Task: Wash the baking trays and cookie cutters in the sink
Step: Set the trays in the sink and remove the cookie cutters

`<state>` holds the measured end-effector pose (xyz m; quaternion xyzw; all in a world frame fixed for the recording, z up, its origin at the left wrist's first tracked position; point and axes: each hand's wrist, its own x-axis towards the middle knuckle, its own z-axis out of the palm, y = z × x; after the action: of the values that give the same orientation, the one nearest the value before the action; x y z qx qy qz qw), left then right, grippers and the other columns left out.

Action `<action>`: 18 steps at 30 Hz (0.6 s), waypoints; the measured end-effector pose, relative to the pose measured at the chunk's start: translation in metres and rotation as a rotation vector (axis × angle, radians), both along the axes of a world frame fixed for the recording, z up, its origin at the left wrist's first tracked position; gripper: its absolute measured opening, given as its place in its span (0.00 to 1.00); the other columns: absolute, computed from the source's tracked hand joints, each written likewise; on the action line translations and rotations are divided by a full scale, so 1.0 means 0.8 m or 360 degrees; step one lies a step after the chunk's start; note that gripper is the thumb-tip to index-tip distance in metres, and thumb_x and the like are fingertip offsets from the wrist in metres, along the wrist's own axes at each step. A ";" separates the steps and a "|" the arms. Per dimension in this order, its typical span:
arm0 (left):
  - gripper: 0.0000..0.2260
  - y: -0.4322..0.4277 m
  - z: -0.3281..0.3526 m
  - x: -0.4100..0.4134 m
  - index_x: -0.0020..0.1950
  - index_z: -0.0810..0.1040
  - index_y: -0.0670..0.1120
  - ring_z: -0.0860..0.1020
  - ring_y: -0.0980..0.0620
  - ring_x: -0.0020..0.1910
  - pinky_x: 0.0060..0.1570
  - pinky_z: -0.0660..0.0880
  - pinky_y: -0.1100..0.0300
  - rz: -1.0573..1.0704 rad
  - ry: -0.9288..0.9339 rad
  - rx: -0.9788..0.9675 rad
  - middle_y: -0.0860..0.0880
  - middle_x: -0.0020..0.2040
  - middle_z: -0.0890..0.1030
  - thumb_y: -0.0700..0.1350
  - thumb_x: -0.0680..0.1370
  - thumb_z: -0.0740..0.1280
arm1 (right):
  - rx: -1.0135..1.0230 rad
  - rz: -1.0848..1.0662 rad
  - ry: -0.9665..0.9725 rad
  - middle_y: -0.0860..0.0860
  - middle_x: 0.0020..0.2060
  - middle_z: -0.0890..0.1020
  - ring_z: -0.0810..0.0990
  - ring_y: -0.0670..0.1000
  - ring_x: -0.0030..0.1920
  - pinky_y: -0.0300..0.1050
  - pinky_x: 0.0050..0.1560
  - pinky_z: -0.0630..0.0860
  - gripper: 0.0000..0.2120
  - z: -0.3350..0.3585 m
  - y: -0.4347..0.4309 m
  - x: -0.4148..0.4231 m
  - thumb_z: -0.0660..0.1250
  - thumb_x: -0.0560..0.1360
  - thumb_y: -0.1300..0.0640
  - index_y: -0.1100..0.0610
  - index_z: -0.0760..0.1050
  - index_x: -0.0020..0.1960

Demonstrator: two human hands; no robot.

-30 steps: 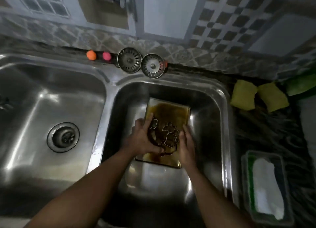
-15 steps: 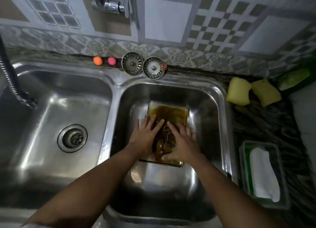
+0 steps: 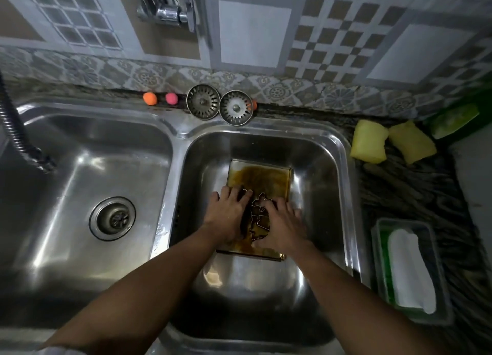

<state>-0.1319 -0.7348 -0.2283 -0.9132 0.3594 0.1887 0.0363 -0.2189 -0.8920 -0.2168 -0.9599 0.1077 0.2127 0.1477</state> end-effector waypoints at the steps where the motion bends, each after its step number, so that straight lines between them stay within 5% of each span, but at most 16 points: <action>1: 0.53 -0.002 0.000 -0.001 0.80 0.50 0.52 0.61 0.40 0.71 0.68 0.65 0.43 0.0000 0.0013 0.0005 0.44 0.75 0.60 0.66 0.65 0.74 | 0.0002 -0.0016 0.0012 0.50 0.71 0.61 0.62 0.56 0.70 0.55 0.69 0.61 0.48 0.001 0.001 0.000 0.76 0.61 0.34 0.44 0.56 0.73; 12: 0.51 -0.012 0.011 -0.009 0.79 0.54 0.55 0.80 0.42 0.56 0.51 0.80 0.51 0.0243 0.0274 -0.0127 0.44 0.75 0.56 0.53 0.64 0.81 | 0.0176 -0.0174 -0.0038 0.50 0.68 0.62 0.65 0.55 0.69 0.52 0.67 0.64 0.44 0.006 0.010 -0.001 0.78 0.63 0.44 0.47 0.59 0.72; 18: 0.40 -0.020 0.011 -0.008 0.72 0.66 0.51 0.81 0.41 0.53 0.52 0.81 0.51 0.0380 0.0417 -0.0254 0.44 0.73 0.57 0.46 0.64 0.82 | 0.0198 -0.0191 -0.0016 0.50 0.67 0.62 0.67 0.55 0.67 0.52 0.68 0.65 0.45 0.004 0.010 0.003 0.79 0.62 0.46 0.49 0.59 0.71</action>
<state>-0.1384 -0.7505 -0.2197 -0.9169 0.2641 0.2798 -0.1058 -0.2163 -0.8839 -0.2133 -0.9418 0.1508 0.2048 0.2200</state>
